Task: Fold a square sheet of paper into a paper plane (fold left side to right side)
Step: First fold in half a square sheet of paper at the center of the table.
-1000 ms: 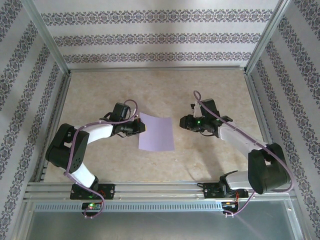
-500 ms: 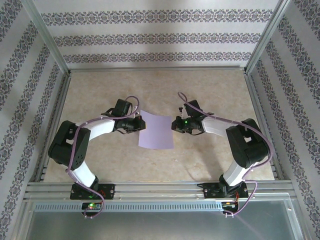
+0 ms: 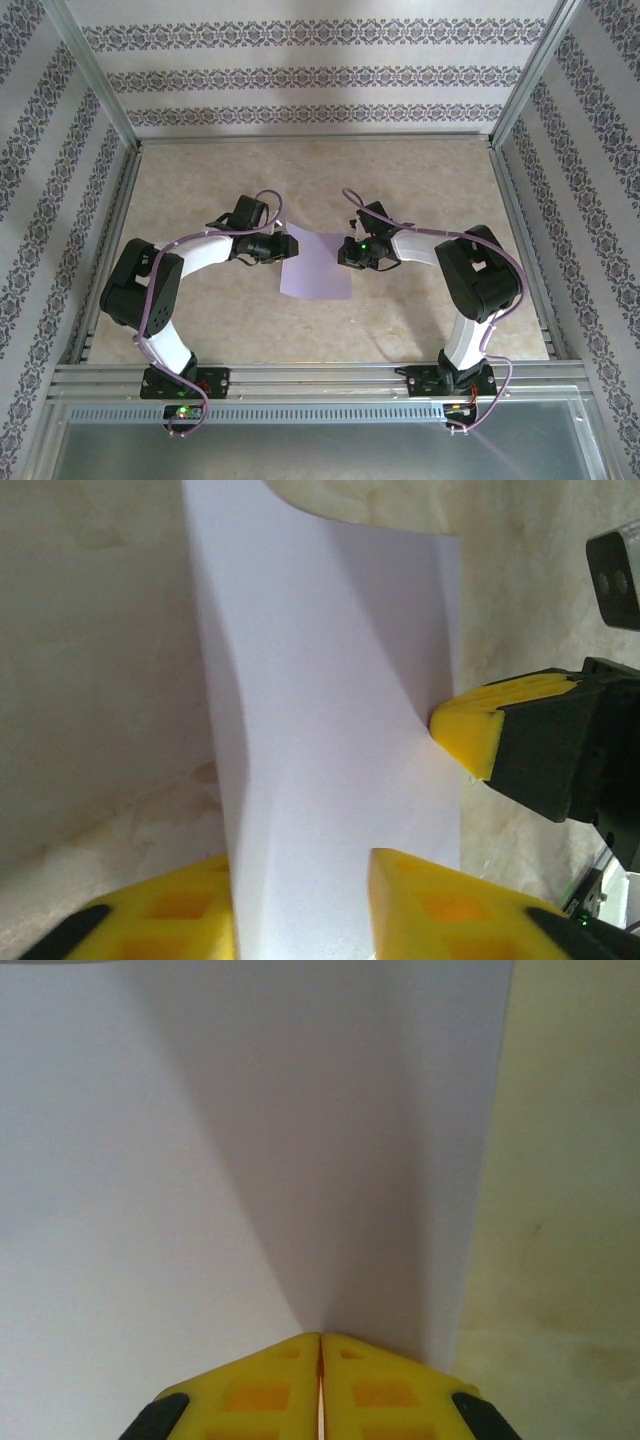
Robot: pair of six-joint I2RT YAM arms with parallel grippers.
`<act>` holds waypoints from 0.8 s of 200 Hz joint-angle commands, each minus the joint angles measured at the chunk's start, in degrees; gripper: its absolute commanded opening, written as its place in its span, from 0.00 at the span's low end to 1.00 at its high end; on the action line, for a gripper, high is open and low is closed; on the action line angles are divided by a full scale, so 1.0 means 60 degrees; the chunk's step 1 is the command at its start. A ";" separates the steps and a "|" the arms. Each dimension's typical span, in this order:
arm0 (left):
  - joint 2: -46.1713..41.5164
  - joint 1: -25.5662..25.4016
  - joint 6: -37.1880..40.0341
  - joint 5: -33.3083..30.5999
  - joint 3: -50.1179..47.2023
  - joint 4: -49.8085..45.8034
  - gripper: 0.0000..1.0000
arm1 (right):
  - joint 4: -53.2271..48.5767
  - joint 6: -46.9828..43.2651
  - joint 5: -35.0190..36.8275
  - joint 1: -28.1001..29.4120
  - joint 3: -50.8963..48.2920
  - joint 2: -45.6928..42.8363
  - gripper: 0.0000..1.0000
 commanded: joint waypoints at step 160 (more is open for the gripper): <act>0.1186 -0.1078 -0.1037 0.1094 0.1371 0.1023 0.48 | -0.0160 -0.0298 0.0158 0.0157 -0.0050 0.0243 0.14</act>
